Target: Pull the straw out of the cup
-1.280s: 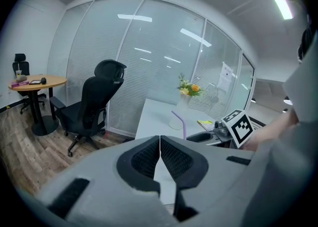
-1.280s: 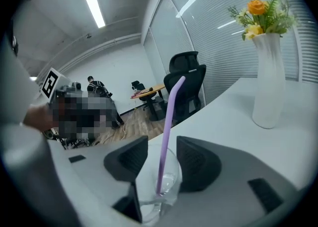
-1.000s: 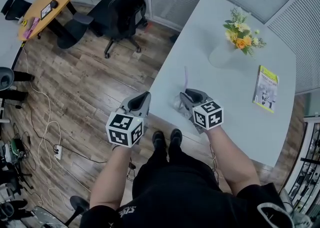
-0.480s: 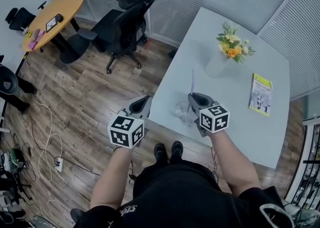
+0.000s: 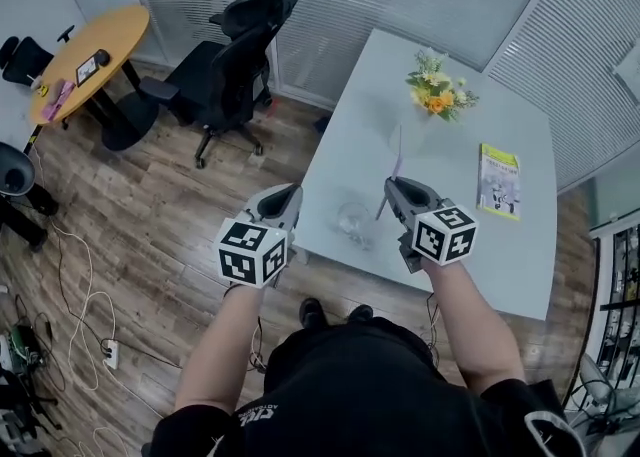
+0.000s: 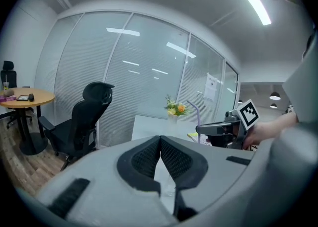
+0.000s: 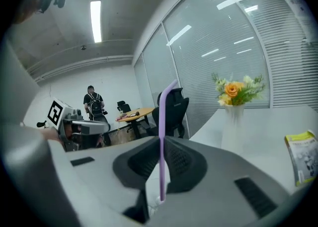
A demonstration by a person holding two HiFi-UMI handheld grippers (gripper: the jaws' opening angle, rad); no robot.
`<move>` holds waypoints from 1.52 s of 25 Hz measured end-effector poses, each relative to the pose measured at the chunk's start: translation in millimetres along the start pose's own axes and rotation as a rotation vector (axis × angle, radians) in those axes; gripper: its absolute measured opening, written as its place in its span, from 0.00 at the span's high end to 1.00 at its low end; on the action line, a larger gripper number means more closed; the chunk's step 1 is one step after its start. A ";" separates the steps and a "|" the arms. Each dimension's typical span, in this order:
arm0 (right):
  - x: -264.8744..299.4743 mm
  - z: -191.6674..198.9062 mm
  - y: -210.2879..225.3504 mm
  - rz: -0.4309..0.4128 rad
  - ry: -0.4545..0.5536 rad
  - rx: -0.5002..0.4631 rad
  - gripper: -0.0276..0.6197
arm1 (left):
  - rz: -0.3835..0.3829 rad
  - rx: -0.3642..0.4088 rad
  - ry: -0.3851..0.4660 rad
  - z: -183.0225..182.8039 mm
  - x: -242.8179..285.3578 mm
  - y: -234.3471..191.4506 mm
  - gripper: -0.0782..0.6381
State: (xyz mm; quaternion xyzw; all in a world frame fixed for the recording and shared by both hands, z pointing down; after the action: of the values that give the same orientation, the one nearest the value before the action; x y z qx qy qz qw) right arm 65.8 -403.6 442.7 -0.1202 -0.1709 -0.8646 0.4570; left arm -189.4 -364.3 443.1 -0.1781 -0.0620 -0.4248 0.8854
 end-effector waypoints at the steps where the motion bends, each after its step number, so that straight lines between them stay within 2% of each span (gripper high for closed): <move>1: -5.8 -6.1 1.3 0.002 0.018 0.008 0.91 | 0.003 0.005 0.003 -3.2 1.1 2.2 0.88; 7: -53.6 -31.3 11.3 -0.010 0.108 0.013 0.91 | -0.010 0.046 0.014 -19.1 3.2 26.8 0.88; 13: -117.2 -40.3 29.9 -0.056 0.170 -0.011 0.91 | -0.072 0.020 0.036 -21.2 3.2 64.5 0.88; 19: -189.8 -35.8 61.8 -0.068 0.238 -0.030 0.91 | -0.136 0.021 0.029 -11.8 -1.1 120.8 0.88; 25: -224.0 -26.7 76.1 -0.078 0.283 -0.031 0.92 | -0.168 0.062 0.041 -8.1 -15.6 165.2 0.88; 31: -229.9 -25.5 60.5 -0.100 0.302 -0.045 0.92 | -0.177 0.089 0.070 -16.5 -35.4 166.4 0.88; 38: -217.5 -30.1 34.6 -0.056 0.301 -0.065 0.93 | -0.169 0.080 0.087 -23.1 -53.2 151.3 0.88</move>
State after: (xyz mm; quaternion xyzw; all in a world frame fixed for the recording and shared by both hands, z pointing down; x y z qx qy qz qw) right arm 213.4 -271.0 342.4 0.0007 -0.0759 -0.8903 0.4490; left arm -106.7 -246.8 368.0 -0.1179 -0.0552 -0.5026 0.8546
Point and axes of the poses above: the fingertips, and each gripper's own axes: x forward along the fingers, y to its right, z out of its underside, the point moved 7 cm from there along -x, backward along the fingers, and after that the axes turned 6 degrees about z, right-handed, at the moved point
